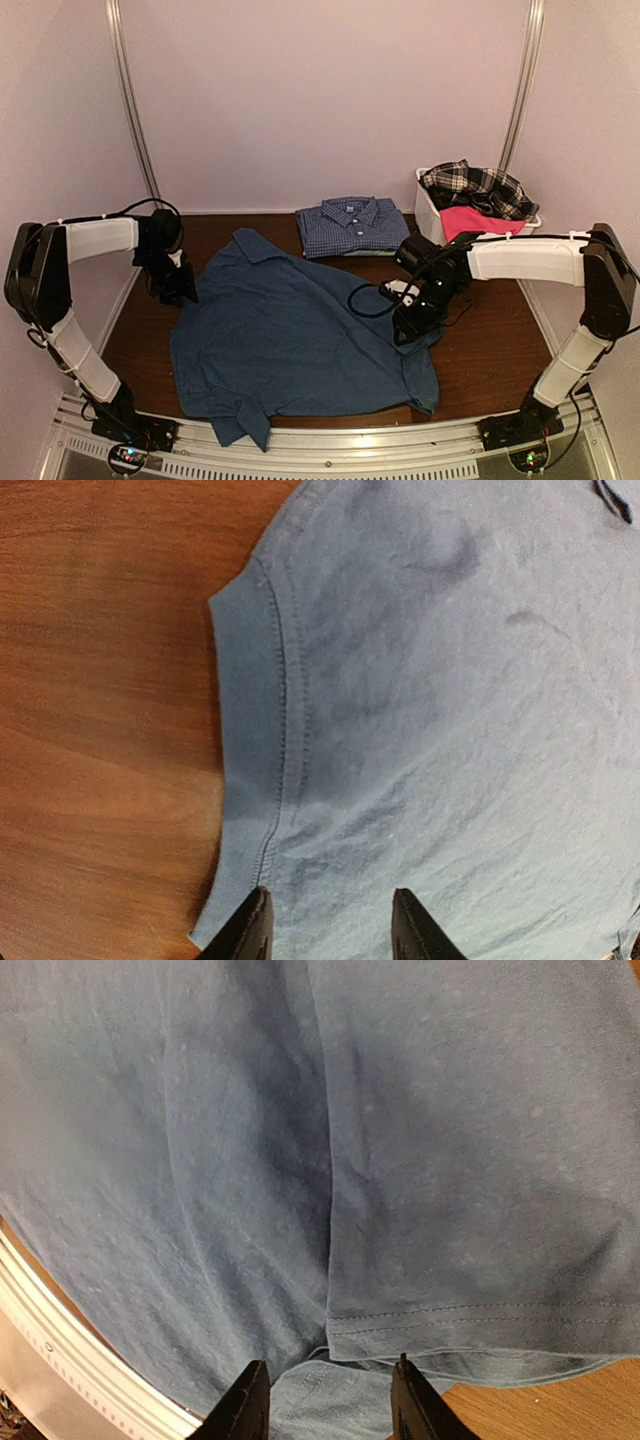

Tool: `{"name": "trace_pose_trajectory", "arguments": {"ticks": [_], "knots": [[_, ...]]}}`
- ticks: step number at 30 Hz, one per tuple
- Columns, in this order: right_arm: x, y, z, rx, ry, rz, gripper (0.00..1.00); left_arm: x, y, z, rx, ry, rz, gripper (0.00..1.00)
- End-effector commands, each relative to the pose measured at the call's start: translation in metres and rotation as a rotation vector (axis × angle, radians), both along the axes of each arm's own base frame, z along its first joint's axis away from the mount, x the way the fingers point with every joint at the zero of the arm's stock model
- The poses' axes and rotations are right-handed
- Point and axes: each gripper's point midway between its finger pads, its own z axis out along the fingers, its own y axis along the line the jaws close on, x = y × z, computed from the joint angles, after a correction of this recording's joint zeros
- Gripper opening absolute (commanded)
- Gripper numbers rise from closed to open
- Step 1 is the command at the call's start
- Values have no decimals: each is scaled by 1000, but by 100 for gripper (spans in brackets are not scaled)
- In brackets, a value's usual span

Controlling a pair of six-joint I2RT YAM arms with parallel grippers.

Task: Fold and stack the mixed laundry pile
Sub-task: Smooth out the flattened T-shirt at the center of the board.

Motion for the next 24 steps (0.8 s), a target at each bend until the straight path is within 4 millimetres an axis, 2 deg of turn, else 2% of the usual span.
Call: {"name": "trace_pose_trajectory", "arguments": {"ticks": [1,8,12,15,17,24], "knots": [[-4,-3,-9,-71,3,91,43,8,-8,0,-20,-17,-36,43],[-4,-9,-28,-203,-4,163,42,15,-11,-3,-31,-17,-35,43],[5,-20,-31,-286,-43,150,29,18,-11,-5,-30,-14,-32,43],[13,-25,-27,-322,-80,139,15,20,-11,-9,-26,-5,-31,43],[19,-25,-20,-331,-111,128,1,22,-11,-10,-20,-2,-30,43],[57,-35,38,-321,-286,18,0,26,-10,-15,-14,8,-20,43]]}}
